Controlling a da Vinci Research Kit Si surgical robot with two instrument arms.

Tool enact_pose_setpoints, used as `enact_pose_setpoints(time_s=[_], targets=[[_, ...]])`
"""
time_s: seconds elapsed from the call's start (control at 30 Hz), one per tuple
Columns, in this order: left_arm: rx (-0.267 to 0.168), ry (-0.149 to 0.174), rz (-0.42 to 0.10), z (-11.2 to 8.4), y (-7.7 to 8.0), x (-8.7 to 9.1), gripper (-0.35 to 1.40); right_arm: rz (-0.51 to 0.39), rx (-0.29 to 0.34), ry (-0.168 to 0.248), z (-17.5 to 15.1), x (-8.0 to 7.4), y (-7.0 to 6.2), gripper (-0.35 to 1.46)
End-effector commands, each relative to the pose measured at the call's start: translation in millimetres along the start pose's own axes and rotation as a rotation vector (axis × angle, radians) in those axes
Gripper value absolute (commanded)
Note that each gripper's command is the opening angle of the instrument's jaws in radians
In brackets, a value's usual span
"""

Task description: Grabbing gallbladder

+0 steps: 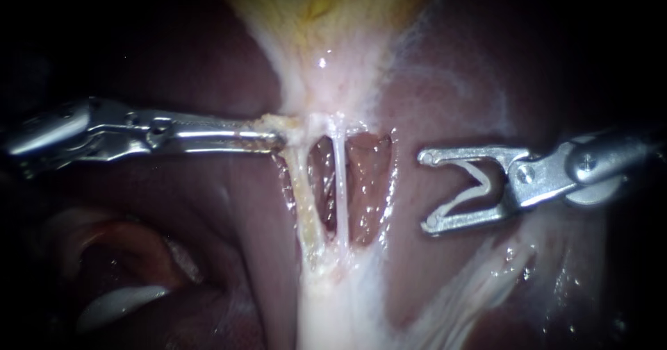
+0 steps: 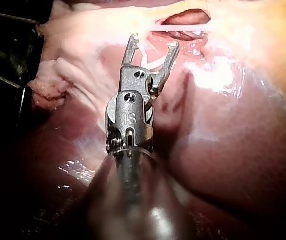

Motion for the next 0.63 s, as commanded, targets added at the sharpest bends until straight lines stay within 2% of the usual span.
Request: enact_pose_setpoints(time_s=[0.03,0.23,0.63], targets=[[0.002,-0.008,-0.002,-0.4,-0.4,-0.5,-0.35,0.000,0.000,0.000,0.0,0.0,0.0,0.48],[0.001,-0.019,-0.017,-1.8,-1.2,-2.0,-0.35,0.000,0.000,0.000,0.0,0.0,0.0,0.48],[-0.004,-0.022,-0.017,-2.0,-1.1,-1.9,-0.35,0.000,-0.001,0.000,0.1,0.0,0.0,0.48]])
